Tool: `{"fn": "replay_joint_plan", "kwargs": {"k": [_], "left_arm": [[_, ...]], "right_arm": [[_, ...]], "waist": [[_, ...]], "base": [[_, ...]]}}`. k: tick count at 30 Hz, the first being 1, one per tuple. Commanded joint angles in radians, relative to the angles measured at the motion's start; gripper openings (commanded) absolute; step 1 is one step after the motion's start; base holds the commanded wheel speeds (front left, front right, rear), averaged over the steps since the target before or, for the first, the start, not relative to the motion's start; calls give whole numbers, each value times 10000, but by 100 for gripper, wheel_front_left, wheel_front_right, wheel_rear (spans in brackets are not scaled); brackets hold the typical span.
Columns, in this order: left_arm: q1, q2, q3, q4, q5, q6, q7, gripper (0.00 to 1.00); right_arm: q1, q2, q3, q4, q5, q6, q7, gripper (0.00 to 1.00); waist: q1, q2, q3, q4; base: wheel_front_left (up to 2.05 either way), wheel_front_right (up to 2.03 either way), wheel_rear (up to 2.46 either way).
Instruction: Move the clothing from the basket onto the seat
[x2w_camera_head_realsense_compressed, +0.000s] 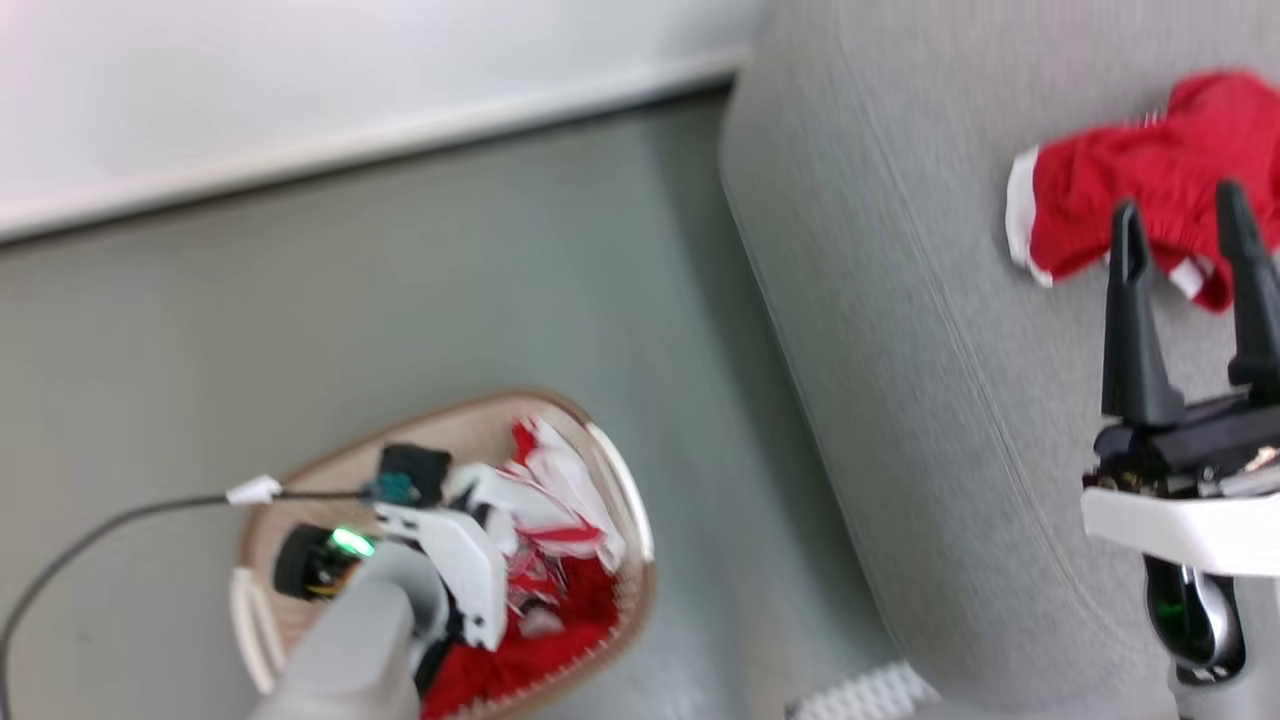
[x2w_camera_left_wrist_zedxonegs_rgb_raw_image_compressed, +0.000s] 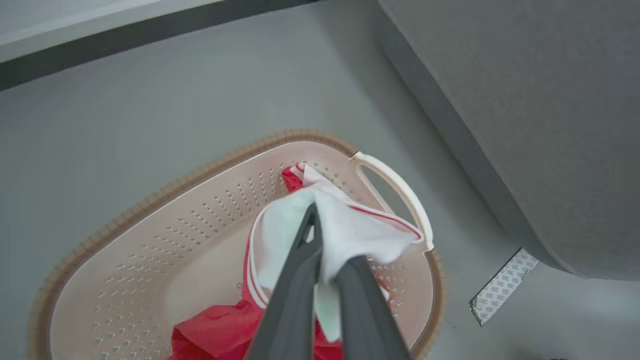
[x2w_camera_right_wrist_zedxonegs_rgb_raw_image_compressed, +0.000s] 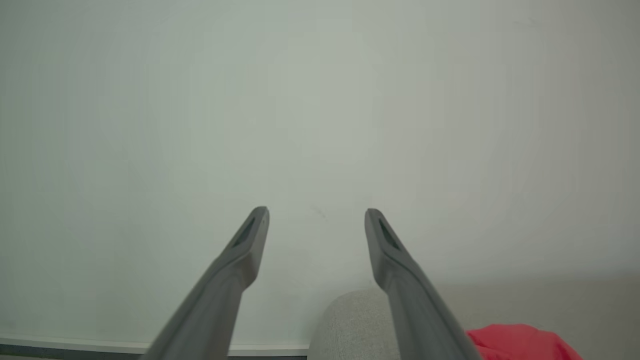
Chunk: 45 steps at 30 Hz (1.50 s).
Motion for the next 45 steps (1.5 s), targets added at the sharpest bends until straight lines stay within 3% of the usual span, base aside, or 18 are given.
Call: {"fn": "replay_joint_plan", "kwargs": {"k": [1,13,22,35,40,45], "left_arm": [[252,-31,-145,-156,-209,17,-111,0],[1047,265,-1569,-2479,-1640,18,-594,0],[1325,763,-1507,-4944,-1995,18,-589,0],[720,1229,-1195,-8241,-2011,671,93,0],[668,1333,-1188,-8898,-2084,834,464,0],[645,1291,-1259,-9123,-2136,885,624,0]], "right_arm": [[209,-151,-63,80,-60,-24,-32,100],[1293,-604,41,594,72,-24,-30,100],[1936,-671,282,997,202,-24,-30,100],[2341,-653,788,1364,440,-25,-30,100],[2352,-929,1813,1529,746,-26,-30,100],[1816,-1800,3976,1487,1288,-25,-11,100]], "waist": [[3,0,-1303,903],[3,0,-3191,2161],[3,0,-4220,2714],[3,0,-4604,2904],[3,0,-4635,2829],[3,0,-4595,2858]], "base": [[0,0,0],[0,0,0],[0,0,0],[0,0,0],[0,0,0],[0,0,0]]}}
